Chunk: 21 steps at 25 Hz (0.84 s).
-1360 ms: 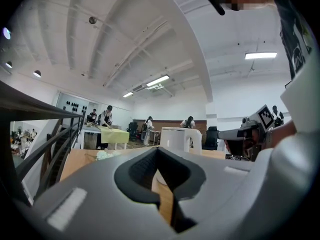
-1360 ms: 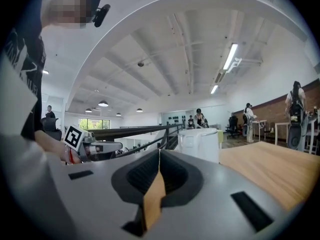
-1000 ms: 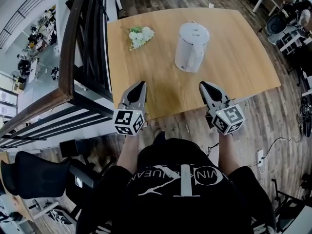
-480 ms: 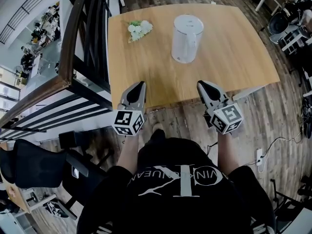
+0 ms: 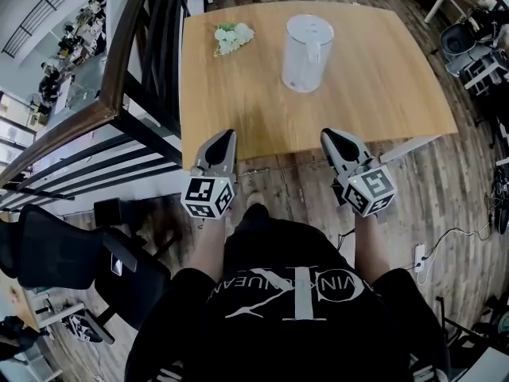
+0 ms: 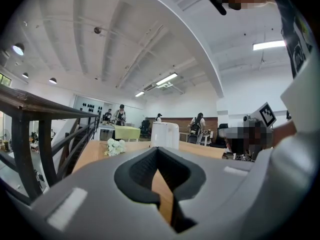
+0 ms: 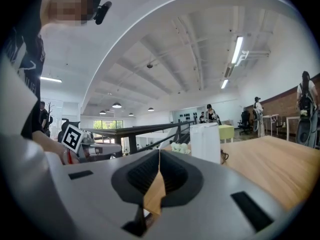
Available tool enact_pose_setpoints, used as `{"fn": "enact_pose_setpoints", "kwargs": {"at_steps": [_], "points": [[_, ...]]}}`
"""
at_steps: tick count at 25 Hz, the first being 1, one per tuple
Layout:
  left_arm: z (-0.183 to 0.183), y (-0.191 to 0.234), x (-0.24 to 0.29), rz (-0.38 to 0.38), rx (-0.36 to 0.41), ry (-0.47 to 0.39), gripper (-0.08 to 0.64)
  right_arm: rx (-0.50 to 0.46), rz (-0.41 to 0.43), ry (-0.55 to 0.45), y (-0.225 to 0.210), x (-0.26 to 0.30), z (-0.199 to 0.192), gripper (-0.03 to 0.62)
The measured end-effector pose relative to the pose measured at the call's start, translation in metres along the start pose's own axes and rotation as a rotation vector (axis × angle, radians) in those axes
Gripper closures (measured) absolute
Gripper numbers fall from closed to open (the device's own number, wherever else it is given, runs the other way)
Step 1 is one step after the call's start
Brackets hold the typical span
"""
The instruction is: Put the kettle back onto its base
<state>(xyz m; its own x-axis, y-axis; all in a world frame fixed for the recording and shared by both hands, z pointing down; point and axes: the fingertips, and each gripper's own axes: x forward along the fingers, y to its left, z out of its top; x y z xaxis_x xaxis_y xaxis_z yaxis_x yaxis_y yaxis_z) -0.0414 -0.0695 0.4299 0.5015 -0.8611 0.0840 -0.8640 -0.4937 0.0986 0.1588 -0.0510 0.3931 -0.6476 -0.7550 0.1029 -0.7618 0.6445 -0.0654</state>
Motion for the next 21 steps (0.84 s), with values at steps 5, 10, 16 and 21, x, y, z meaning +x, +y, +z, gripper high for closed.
{"fn": "enact_pose_setpoints", "kwargs": {"at_steps": [5,10,16,21], "points": [[0.001,-0.008,-0.008,0.011,0.006,-0.012,0.557,-0.010,-0.022,-0.008,0.001,-0.009,0.001,0.577],[0.003,-0.012,-0.018,0.028,0.018,-0.021,0.557,0.004,-0.068,-0.030,-0.003,-0.018,0.003,0.575],[0.006,-0.012,-0.030,0.076,0.045,-0.039,0.557,0.029,-0.094,-0.040,-0.003,-0.030,-0.001,0.575],[0.007,-0.010,-0.038,0.126,0.077,-0.060,0.557,0.050,-0.110,-0.037,-0.005,-0.039,-0.010,0.575]]}}
